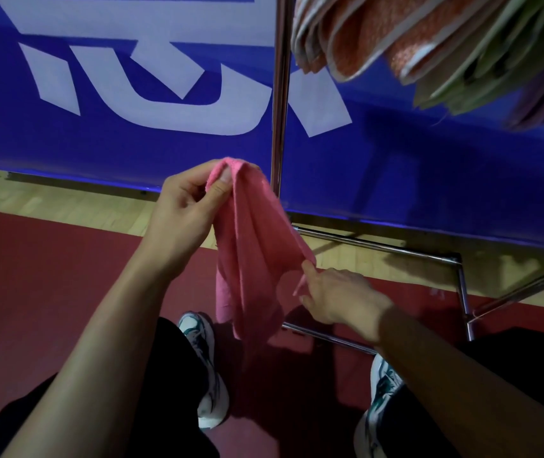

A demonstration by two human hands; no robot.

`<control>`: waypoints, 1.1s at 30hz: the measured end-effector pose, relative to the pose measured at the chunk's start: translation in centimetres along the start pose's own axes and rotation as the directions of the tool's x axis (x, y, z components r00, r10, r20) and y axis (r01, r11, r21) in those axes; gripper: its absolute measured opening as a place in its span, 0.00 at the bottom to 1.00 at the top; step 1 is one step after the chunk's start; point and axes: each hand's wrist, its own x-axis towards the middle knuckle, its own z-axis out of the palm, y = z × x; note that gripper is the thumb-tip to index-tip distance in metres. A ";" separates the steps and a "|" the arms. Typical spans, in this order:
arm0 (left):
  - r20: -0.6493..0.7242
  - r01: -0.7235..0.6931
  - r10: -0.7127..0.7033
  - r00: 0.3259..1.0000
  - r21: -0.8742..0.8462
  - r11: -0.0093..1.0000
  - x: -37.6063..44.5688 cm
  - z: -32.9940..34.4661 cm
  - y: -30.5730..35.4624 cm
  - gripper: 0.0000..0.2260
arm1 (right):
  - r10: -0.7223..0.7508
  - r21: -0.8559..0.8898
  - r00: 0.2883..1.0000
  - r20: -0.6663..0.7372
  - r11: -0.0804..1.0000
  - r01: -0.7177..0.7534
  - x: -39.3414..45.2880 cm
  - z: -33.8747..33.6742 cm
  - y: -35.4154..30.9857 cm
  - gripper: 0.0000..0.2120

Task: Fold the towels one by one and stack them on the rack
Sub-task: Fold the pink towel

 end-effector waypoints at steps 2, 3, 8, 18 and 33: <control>-0.010 0.002 -0.002 1.000 -0.006 1.000 0.1 0.0 -0.1 0.13 | 0.035 -0.017 0.999 0.003 0.999 -0.035 0.3 0.4 0.2 0.32; -0.017 0.004 -0.004 1.000 -0.017 1.000 0.1 0.0 -0.1 0.12 | 0.039 -0.033 0.999 0.001 0.999 -0.039 0.4 0.6 0.2 0.33; -0.064 0.014 -0.017 0.998 -0.054 0.998 0.0 0.6 0.3 0.11 | -0.047 -0.049 0.999 0.022 0.998 0.048 0.8 0.8 0.2 0.28; -0.140 -0.133 0.199 0.970 0.377 0.916 -0.4 1.8 0.0 0.08 | -0.175 -0.059 0.975 0.135 0.981 0.184 -0.5 2.8 -2.9 0.31; -0.192 -0.136 0.190 0.963 0.263 0.955 -0.4 0.9 0.6 0.13 | -0.132 -0.228 0.986 -0.101 0.968 0.106 1.4 4.9 -4.3 0.15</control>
